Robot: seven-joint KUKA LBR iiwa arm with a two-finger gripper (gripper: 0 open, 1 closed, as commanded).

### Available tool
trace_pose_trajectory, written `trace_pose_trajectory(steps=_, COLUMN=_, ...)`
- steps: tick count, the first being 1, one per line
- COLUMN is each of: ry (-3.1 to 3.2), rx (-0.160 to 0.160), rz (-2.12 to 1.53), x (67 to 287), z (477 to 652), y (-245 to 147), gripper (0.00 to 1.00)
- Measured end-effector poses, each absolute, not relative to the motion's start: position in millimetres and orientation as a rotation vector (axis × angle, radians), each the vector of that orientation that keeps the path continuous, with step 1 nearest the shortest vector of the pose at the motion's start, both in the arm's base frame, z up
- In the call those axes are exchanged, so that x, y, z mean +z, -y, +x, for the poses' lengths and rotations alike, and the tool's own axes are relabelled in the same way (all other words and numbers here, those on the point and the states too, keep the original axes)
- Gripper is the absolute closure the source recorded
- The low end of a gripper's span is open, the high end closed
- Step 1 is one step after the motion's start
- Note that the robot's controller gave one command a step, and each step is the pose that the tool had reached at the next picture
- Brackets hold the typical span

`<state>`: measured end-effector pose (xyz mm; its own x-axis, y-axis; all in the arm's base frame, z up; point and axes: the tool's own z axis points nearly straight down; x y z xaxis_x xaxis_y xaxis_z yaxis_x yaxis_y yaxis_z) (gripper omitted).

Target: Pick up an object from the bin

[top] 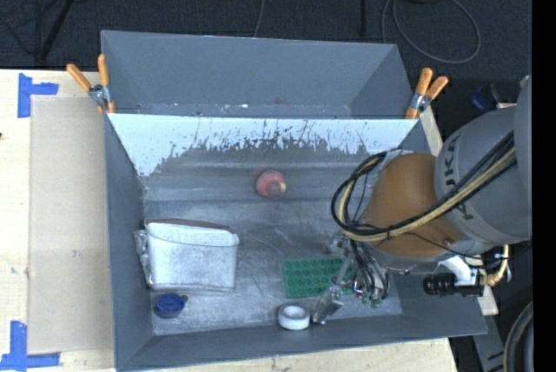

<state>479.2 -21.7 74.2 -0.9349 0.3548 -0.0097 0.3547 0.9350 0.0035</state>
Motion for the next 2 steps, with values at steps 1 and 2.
trace_pose_trajectory(steps=1, ry=-3.070, rx=0.002, rz=0.561, x=76.8, z=482.0, y=22.3, gripper=1.00)
trace_pose_trajectory(steps=2, ry=-3.090, rx=0.000, rz=0.557, x=109.9, z=482.6, y=22.5, gripper=1.00)
